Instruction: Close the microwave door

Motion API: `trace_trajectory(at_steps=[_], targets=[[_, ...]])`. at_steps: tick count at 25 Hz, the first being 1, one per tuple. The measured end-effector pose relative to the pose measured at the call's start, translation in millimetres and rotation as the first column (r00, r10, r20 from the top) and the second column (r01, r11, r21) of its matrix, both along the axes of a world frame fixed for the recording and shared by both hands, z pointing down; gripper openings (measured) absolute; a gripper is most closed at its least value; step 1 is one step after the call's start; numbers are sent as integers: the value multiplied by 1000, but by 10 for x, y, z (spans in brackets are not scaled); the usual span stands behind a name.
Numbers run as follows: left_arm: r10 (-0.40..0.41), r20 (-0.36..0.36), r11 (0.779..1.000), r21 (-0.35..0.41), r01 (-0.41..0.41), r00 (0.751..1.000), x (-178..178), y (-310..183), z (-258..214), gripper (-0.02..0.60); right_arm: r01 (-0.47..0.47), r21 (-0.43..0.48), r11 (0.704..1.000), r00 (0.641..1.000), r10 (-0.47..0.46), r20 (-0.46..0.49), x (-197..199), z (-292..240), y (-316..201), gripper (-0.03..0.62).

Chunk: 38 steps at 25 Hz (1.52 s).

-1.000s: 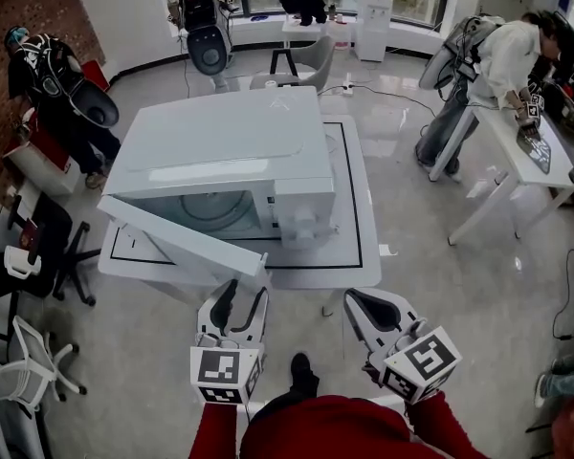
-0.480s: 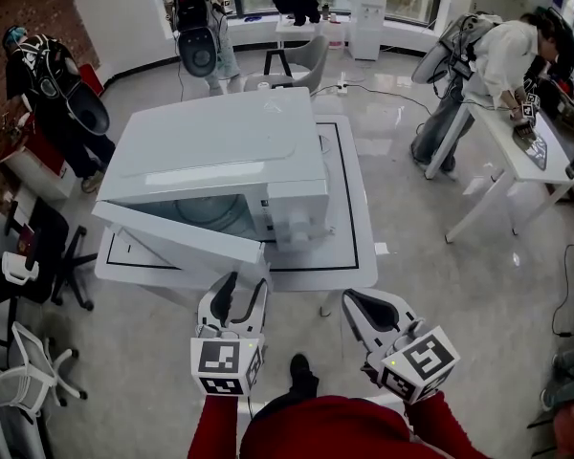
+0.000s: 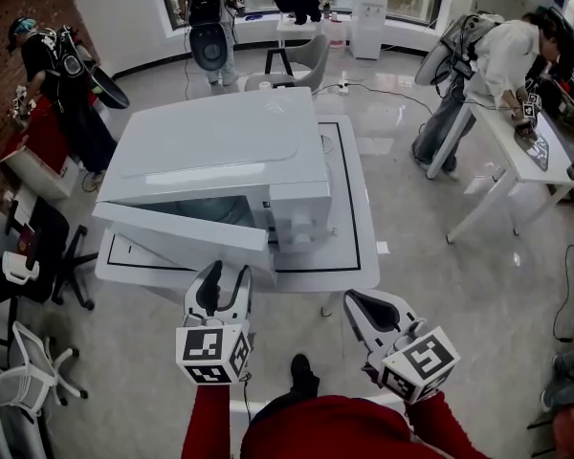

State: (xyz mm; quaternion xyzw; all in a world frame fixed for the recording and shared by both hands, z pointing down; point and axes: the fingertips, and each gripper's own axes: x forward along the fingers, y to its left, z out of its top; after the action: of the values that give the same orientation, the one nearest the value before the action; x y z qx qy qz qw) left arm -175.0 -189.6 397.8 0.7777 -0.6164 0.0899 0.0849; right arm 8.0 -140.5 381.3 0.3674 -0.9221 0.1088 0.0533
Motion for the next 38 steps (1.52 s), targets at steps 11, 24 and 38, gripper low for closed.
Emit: trace_trajectory(at_steps=[11,24,38], targets=[[20,-5,1000,8,-20,1000,48,-53,7,202,-5,-10,1000,1000,5,-2,-48,3,-12,12],[33,-11,999,9,-33,999,79,-148,-7,202,2,-3,1000,1000,-2,-3,-90,6,-78,12],[35,-23,999,6,-35,999,98,-274,-10,202,-19,-47,999,1000,19,-4,-52,52,-132,12]])
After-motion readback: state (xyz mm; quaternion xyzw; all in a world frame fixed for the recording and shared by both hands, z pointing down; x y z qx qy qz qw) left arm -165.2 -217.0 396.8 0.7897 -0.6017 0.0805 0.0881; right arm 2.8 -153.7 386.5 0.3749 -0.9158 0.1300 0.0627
